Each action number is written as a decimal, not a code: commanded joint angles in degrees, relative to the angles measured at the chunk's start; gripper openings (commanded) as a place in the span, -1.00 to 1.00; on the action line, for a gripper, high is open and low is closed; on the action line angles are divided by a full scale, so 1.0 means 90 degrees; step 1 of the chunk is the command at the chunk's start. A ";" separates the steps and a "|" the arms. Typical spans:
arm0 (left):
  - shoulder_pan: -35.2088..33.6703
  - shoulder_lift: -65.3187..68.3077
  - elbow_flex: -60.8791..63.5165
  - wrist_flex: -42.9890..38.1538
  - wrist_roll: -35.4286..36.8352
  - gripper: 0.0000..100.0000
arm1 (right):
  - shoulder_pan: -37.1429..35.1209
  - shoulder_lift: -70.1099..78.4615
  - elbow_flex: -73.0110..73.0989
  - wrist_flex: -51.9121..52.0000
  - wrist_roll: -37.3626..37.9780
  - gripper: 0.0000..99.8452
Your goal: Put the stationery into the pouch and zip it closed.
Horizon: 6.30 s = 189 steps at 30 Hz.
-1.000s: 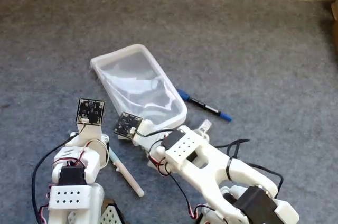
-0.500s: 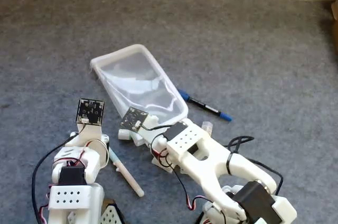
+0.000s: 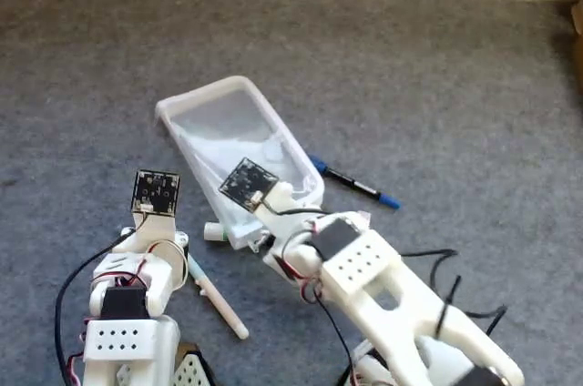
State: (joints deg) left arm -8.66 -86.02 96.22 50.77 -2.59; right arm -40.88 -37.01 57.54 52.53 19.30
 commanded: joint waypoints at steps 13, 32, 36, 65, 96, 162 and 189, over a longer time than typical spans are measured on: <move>0.0513 -0.0093 0.0161 0.0068 0.0049 -0.99 | 0.0093 -0.1939 0.0864 -0.0513 -0.0400 -0.99; -0.0317 -0.0093 -0.1519 0.0400 -0.0977 -0.98 | 0.0093 -0.2330 0.0864 -0.0718 -0.1006 -0.99; 0.0288 -0.0093 -0.2222 0.1543 -0.1104 -0.92 | 0.0093 -0.2330 0.0864 -0.0806 -0.1045 -0.99; 0.2466 -0.0093 -0.3199 0.2774 -0.0215 -0.56 | 0.0054 -0.2300 0.0806 -0.0816 -0.1280 -0.99; 0.1499 -0.0093 -0.1929 0.0987 0.0156 -0.92 | 0.0093 -0.2339 0.0825 -0.0767 -0.1250 -0.99; -0.0239 -0.0093 -0.1402 -0.0186 0.0811 -0.52 | 0.0786 -0.2349 -0.1724 0.2173 -0.1543 -0.99; -0.0737 -0.0093 -0.2271 0.0860 0.0791 -0.99 | 0.1900 -0.2339 -0.2076 0.2584 -0.1377 -0.50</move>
State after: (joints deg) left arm -12.97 -86.46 79.78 56.22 4.18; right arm -25.41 -56.79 41.89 75.30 6.46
